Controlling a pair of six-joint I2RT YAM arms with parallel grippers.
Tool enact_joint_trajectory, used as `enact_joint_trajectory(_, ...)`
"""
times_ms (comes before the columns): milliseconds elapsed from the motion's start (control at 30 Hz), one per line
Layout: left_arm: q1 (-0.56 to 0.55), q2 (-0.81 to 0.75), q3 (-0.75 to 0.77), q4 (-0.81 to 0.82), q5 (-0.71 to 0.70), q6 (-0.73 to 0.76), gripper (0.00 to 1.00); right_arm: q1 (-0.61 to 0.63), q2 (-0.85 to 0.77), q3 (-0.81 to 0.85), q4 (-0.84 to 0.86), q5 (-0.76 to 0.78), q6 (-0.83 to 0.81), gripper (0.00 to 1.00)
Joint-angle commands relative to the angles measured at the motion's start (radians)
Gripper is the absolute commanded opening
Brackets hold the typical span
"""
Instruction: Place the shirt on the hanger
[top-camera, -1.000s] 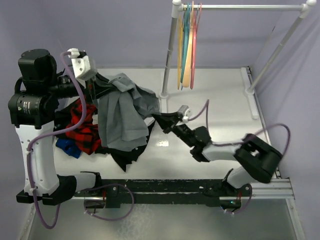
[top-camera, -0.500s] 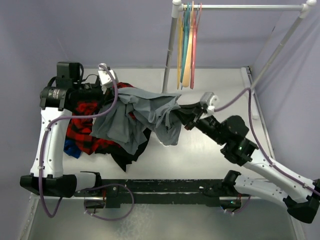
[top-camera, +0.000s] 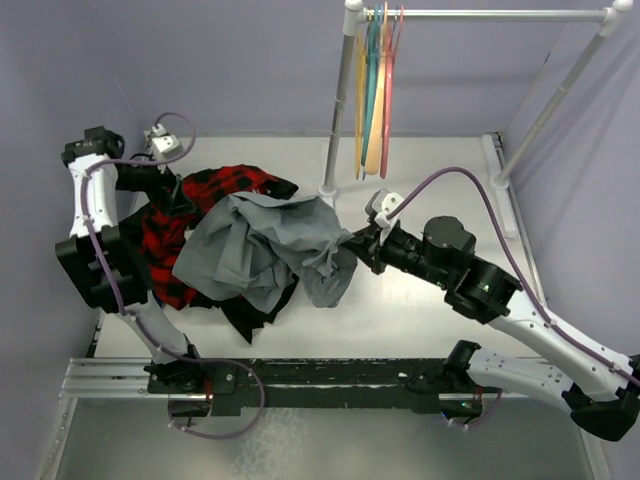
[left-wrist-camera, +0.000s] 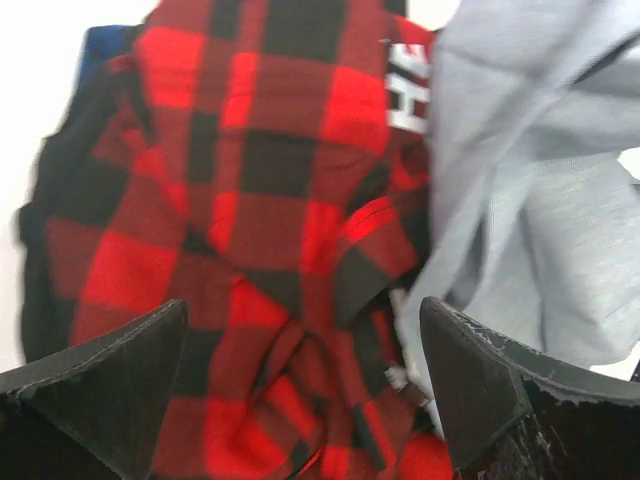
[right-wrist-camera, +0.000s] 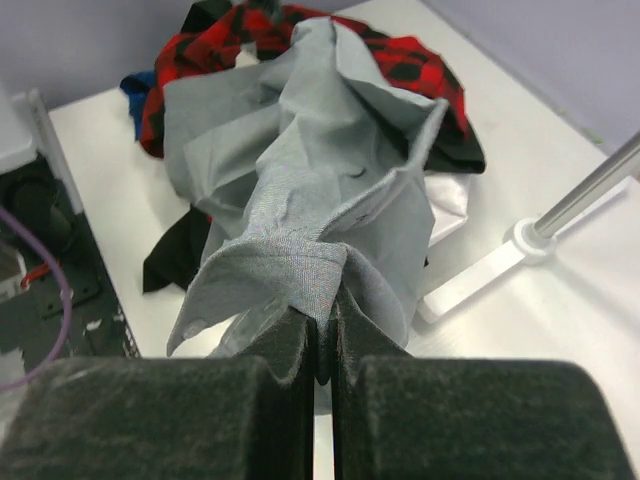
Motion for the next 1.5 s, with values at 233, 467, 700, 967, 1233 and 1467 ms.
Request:
enact_joint_trajectory(233,-0.22,-0.271,0.142,-0.153,0.099,0.053,1.0,0.006,-0.037,-0.049,-0.096,-0.143,-0.078,0.0)
enact_joint_trajectory(467,-0.352,-0.259,0.16,0.08,0.069,-0.07,1.0,0.005,-0.046,-0.045,-0.115,-0.194,-0.086,0.0)
enact_joint_trajectory(700,-0.457,-0.079,0.27,-0.038,-0.017,0.043,1.0,0.006,-0.053,-0.058,-0.102,-0.189,-0.045,0.0)
enact_joint_trajectory(967,-0.52,-0.09,0.205,-0.013,-0.04,0.086,0.99,0.006,-0.102,-0.07,-0.086,-0.15,-0.021,0.0)
enact_joint_trajectory(1233,-0.6,-0.079,0.17,-0.046,-0.07,0.107,0.85,0.006,-0.112,-0.062,-0.105,-0.109,-0.031,0.0)
enact_joint_trajectory(1467,-0.671,-0.02,0.229,-0.152,-0.139,0.153,0.07,0.006,-0.133,-0.074,-0.097,-0.075,-0.04,0.0)
